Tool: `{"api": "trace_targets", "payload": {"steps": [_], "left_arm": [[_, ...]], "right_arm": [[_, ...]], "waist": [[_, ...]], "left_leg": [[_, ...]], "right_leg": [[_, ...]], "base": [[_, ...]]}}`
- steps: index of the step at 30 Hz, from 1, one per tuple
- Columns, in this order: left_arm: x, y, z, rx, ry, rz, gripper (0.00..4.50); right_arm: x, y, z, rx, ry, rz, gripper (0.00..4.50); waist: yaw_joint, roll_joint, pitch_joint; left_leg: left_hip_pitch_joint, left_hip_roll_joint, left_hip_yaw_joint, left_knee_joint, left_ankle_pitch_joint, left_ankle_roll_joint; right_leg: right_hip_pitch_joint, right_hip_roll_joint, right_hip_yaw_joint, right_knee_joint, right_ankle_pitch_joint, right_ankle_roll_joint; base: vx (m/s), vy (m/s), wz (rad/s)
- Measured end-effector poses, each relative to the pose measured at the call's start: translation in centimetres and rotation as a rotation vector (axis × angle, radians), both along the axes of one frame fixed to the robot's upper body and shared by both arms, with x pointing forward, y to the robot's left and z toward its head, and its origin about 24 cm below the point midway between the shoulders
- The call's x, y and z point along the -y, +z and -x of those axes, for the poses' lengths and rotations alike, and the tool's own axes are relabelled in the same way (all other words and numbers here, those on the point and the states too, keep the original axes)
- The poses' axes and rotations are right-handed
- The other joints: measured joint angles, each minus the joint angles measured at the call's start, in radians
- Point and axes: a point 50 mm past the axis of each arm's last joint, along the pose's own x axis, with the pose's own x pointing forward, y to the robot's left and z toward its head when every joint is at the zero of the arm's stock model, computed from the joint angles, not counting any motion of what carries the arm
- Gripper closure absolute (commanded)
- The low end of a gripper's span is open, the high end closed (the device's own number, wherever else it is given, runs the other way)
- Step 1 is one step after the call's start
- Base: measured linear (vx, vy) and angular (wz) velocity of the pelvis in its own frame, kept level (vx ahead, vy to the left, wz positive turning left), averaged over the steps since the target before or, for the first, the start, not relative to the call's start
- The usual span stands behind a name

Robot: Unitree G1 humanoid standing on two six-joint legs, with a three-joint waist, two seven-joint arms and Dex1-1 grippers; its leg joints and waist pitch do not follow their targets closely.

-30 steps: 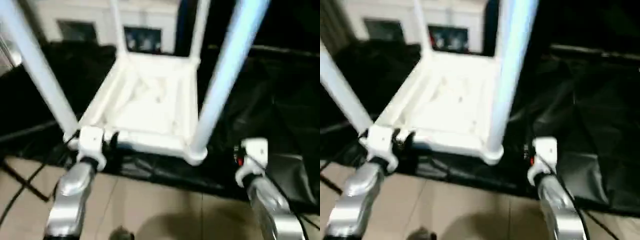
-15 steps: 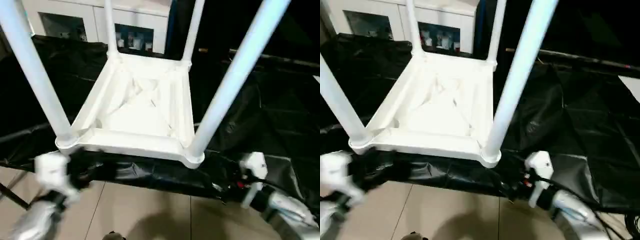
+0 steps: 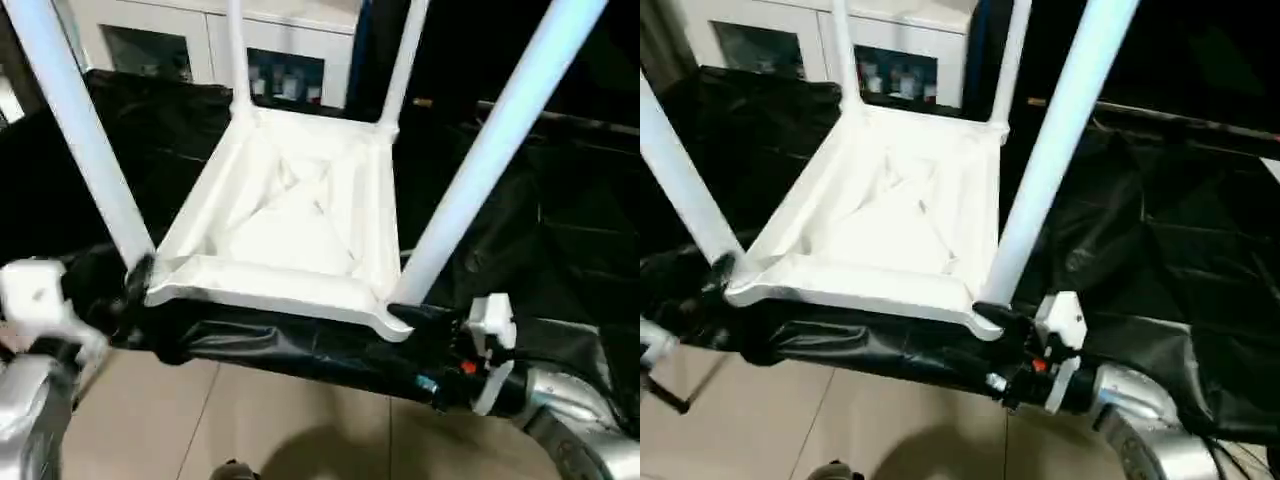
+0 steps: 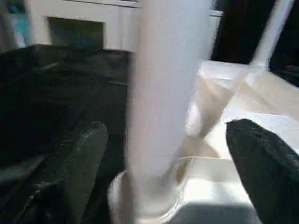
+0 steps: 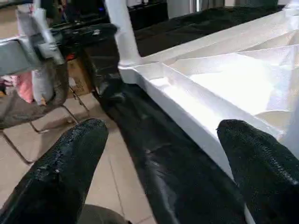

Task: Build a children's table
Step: Flip table

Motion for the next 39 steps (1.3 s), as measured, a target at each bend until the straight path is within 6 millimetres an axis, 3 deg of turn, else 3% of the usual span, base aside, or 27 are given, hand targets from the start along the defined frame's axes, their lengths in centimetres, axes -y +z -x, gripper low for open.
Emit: {"api": "trace_targets", "payload": {"steps": [8, 12, 19, 24, 30, 35, 39], "left_arm": [[-0.7, -2.2, -2.6, -0.099, 0.023, -0.051, 0.01], [-1.3, -2.0, -3.8, -0.101, 0.066, -0.105, 0.01], [-1.3, -1.9, -3.9, -0.093, 0.074, -0.107, 0.01], [-0.2, -1.2, -5.6, -0.048, 0.149, 0.038, 0.53], [-0.3, -1.7, -5.2, -0.060, 0.174, 0.057, 1.18], [0.3, -1.6, -5.5, -0.053, 0.172, 0.098, 1.45], [1.4, -1.2, -5.8, -0.035, 0.179, 0.168, 1.74]], "right_arm": [[-1.8, 0.3, -1.6, 0.025, -0.024, -0.028, 0.25], [-2.4, 0.5, -2.8, 0.037, -0.045, -0.034, 0.25], [-2.4, 0.4, -2.8, 0.030, -0.041, -0.032, 0.25], [-4.0, -0.1, -5.0, 0.055, 0.032, -0.014, 0.25], [-4.5, -0.5, -4.8, 0.058, 0.030, -0.021, 0.25], [-4.6, -0.7, -5.0, 0.075, 0.030, -0.017, 0.25], [-4.3, -1.3, -5.0, 0.071, 0.014, -0.001, 0.25]], "waist": [[-0.005, -0.013, -0.004], [-0.003, -0.018, -0.005], [0.000, -0.019, -0.005], [-0.001, -0.024, -0.002], [0.006, -0.027, 0.000], [0.012, -0.029, 0.000], [0.021, -0.038, 0.006]], "left_leg": [[0.003, 0.000, 0.002, -0.003, 0.000, 0.000], [0.003, 0.000, 0.003, -0.003, 0.000, 0.000], [0.003, 0.000, 0.005, -0.003, 0.000, 0.000], [0.005, 0.000, 0.006, -0.003, 0.000, 0.000], [0.005, 0.000, 0.006, -0.004, 0.000, 0.000], [0.005, 0.001, 0.007, -0.004, 0.000, 0.000], [0.005, 0.001, 0.008, -0.004, 0.000, 0.000]], "right_leg": [[-0.001, 0.000, 0.002, 0.001, 0.000, 0.000], [-0.001, 0.000, 0.002, 0.001, 0.002, -0.002], [-0.002, -0.001, 0.003, 0.000, 0.001, -0.003], [-0.002, -0.002, 0.002, 0.003, 0.004, -0.006], [-0.003, -0.001, 0.003, 0.002, 0.004, -0.006], [-0.003, -0.001, 0.003, 0.002, 0.004, -0.006], [-0.003, -0.002, 0.003, 0.002, 0.004, -0.006]], "base": [[0.000, 0.000, 0.00], [0.000, 0.000, 0.00], [0.000, 0.000, 0.00], [0.000, 0.000, 0.00], [0.000, 0.000, 0.00], [0.000, 0.000, 0.00], [0.000, 0.000, 0.00]]}}
